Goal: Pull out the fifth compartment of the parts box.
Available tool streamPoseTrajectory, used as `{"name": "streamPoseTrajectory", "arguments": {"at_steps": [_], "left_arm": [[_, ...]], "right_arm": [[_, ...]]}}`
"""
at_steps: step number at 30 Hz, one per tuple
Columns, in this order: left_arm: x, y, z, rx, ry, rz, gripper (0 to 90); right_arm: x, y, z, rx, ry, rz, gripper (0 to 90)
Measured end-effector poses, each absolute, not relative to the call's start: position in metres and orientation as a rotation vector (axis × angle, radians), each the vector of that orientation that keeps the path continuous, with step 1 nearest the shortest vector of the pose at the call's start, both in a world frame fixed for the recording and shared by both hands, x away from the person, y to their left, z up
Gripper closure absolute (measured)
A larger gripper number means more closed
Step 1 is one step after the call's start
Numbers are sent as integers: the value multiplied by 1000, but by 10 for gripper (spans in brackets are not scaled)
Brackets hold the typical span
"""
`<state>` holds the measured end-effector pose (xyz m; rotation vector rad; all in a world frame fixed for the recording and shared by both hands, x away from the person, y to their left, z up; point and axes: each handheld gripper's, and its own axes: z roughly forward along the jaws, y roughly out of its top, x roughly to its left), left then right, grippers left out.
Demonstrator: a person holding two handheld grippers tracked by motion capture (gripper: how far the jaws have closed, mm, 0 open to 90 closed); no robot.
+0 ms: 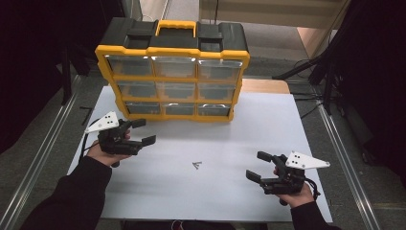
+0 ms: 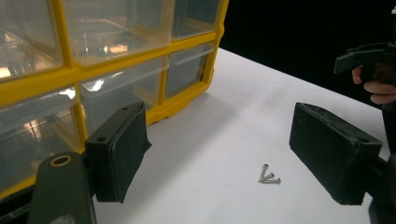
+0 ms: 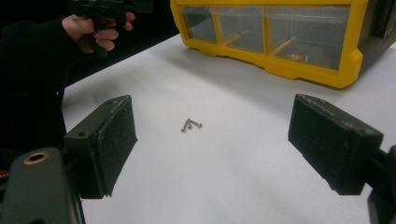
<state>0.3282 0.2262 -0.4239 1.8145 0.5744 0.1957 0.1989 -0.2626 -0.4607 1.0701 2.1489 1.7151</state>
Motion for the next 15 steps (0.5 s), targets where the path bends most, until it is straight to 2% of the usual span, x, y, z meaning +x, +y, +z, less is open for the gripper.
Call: {"name": "streamPoseTrajectory", "arguments": {"at_steps": [15], "left_arm": [[349,208,-406,1832,541,212,191]], "right_arm": [[200,-263,-462,1073,2157,1679,163]]}}
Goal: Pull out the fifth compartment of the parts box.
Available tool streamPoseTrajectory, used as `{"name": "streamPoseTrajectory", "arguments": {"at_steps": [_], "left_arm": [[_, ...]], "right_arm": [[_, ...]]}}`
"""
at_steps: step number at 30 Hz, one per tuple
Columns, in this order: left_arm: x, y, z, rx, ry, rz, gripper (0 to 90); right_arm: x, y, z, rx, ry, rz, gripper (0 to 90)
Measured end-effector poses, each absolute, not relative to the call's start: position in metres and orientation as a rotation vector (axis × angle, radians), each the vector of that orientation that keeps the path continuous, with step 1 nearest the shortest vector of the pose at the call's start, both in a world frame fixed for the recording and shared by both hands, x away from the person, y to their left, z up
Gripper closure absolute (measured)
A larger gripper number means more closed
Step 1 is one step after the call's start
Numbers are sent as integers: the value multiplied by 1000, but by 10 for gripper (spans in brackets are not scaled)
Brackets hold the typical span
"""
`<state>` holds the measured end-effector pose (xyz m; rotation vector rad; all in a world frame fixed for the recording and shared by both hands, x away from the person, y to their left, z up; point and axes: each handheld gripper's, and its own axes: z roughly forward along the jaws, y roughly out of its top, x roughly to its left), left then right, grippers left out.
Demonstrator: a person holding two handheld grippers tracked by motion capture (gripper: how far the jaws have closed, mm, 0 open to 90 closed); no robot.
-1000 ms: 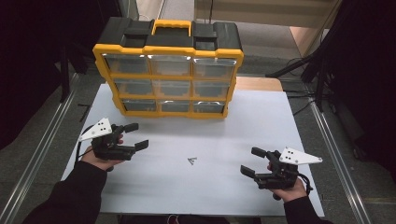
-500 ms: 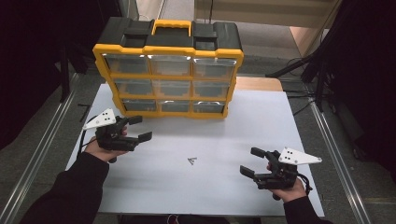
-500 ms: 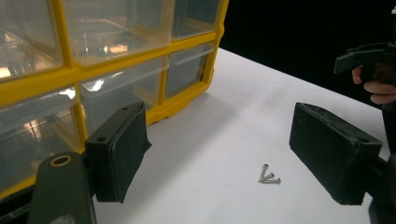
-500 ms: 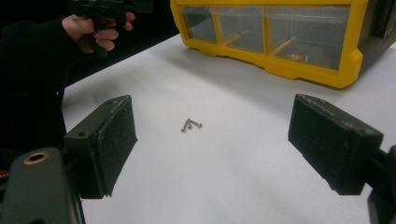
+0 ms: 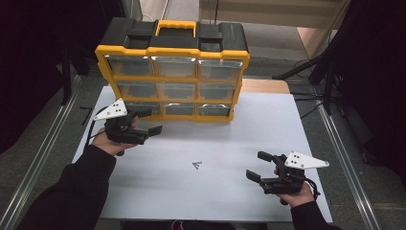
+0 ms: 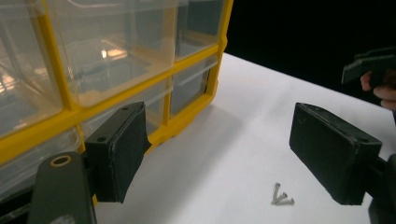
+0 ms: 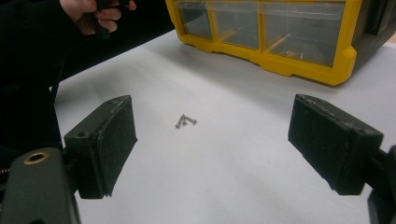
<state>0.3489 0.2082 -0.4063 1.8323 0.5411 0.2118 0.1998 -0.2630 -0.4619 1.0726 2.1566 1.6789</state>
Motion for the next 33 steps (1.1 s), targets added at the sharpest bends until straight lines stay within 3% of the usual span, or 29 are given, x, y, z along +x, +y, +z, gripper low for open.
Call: {"name": "streamPoseTrajectory", "arguments": {"at_steps": [20,33], "left_arm": [[374,188,-377,1833,491,184,191],[390,181,-352,1920,297,74,191]], "right_arm": [[199,-263,-461,1058,2171,1647,163],[200,-262,-462,1052,2174,1660,163]]}}
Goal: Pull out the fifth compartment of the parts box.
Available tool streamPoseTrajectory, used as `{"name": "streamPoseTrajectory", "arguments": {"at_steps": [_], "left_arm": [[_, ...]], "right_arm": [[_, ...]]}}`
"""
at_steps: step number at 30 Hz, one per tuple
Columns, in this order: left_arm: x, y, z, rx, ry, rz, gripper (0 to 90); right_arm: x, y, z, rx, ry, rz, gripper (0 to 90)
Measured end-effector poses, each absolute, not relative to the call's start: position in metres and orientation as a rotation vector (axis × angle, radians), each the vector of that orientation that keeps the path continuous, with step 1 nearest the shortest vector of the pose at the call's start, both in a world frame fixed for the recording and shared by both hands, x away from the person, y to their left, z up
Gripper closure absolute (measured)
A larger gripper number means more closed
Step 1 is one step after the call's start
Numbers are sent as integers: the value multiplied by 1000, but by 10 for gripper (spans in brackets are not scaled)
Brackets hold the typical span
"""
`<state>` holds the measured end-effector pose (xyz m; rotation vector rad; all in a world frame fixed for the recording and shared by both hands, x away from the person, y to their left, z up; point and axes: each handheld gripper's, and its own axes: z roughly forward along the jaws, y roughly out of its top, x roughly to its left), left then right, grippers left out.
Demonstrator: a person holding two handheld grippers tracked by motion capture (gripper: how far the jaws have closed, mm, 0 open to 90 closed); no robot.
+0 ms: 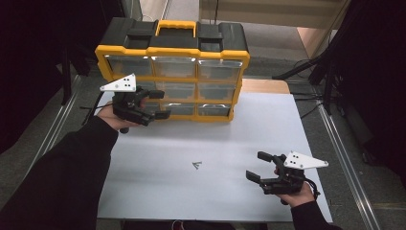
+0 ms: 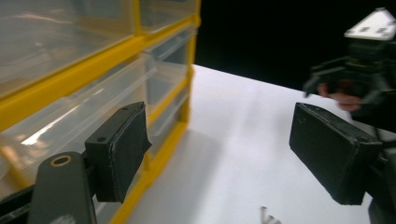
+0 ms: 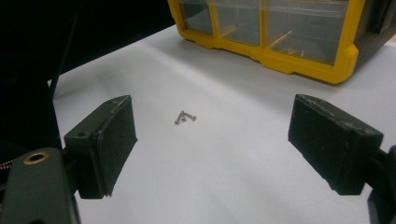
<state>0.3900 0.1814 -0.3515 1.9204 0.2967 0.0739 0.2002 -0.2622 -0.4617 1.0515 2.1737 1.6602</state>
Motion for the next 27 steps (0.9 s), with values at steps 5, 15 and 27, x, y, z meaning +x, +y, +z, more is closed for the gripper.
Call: {"name": "streamPoseTrajectory", "arguments": {"at_steps": [5,15,27], "left_arm": [[398,178,-344,1947,220,53,192],[418,167,-327,1987,151,7,194],[421,157,-316,2068,52,253,274]], "right_arm": [[201,-261,-462,1044,2184,1678,162],[202,-258,-463,1037,2208,1667,162],[203,-257,-463,1035,2218,1667,162]]}}
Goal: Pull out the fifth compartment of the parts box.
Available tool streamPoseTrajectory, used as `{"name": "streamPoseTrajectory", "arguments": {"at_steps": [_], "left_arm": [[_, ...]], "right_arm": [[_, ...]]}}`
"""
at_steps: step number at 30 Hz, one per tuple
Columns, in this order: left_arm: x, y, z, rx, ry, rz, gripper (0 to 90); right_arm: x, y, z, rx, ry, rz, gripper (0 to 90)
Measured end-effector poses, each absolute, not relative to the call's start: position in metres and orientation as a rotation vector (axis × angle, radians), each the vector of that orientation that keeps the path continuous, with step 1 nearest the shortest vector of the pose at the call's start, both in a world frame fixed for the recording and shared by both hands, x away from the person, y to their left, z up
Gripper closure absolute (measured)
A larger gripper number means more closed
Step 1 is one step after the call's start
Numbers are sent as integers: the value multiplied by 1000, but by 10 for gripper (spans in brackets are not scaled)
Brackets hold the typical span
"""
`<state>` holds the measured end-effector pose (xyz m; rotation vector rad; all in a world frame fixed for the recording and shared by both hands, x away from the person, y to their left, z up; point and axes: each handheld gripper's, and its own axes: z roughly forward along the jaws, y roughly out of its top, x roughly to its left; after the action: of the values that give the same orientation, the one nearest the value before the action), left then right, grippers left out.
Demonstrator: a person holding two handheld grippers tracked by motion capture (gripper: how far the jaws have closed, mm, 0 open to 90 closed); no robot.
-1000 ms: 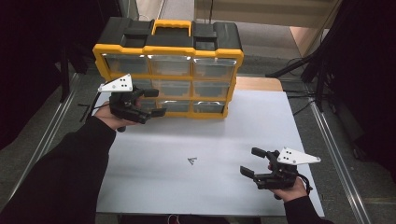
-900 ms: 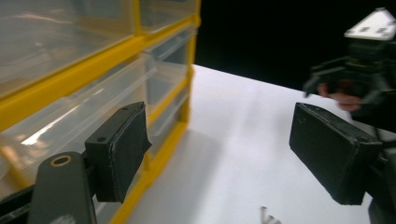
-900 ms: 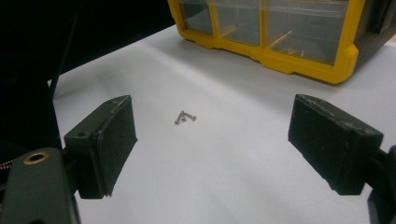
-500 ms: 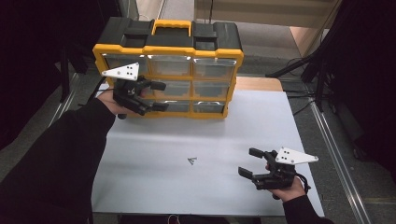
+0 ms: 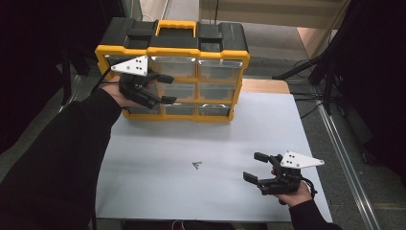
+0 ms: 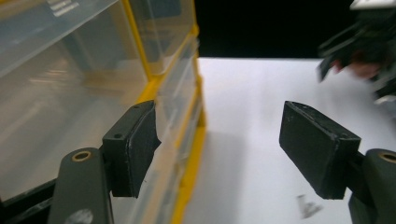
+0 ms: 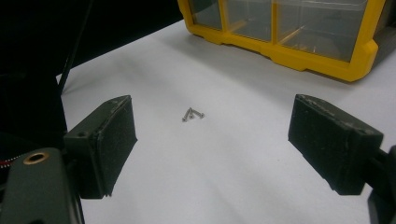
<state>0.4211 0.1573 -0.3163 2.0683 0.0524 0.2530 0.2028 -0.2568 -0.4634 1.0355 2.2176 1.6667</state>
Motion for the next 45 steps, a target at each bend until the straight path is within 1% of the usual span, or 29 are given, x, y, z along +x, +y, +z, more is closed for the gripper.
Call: {"name": "streamPoseTrajectory", "arguments": {"at_steps": [1,2,3,4,17,18,19,27,34,35,36,37,42,45], "left_arm": [[420,156,-316,2076,36,291,275],[419,155,-317,2082,23,322,332],[418,154,-317,2094,7,355,332],[417,153,-317,2100,-12,374,353],[416,146,-324,2166,-160,601,354],[416,146,-324,2172,-176,634,360],[416,146,-325,2174,-185,653,407],[416,144,-332,2190,-257,743,408],[414,140,-339,2170,-311,821,409],[414,140,-339,2176,-328,838,449],[413,139,-340,2176,-333,860,449],[413,139,-341,2176,-348,871,468],[412,138,-347,2179,-386,939,469],[413,137,-350,2185,-398,953,470]], "right_arm": [[203,-257,-463,1036,2216,1666,162],[202,-256,-463,1033,2218,1663,162],[202,-256,-463,1033,2218,1663,162],[202,-256,-463,1031,2220,1661,162],[202,-256,-463,1034,2223,1659,163],[202,-256,-463,1034,2223,1659,163],[202,-256,-463,1034,2222,1659,163],[202,-256,-464,1040,2225,1651,163],[202,-256,-464,1041,2226,1654,163],[202,-257,-464,1041,2226,1657,163],[202,-257,-464,1041,2226,1657,163],[202,-257,-463,1043,2221,1665,163],[201,-257,-463,1037,2223,1663,164],[201,-257,-463,1036,2225,1662,164]]}}
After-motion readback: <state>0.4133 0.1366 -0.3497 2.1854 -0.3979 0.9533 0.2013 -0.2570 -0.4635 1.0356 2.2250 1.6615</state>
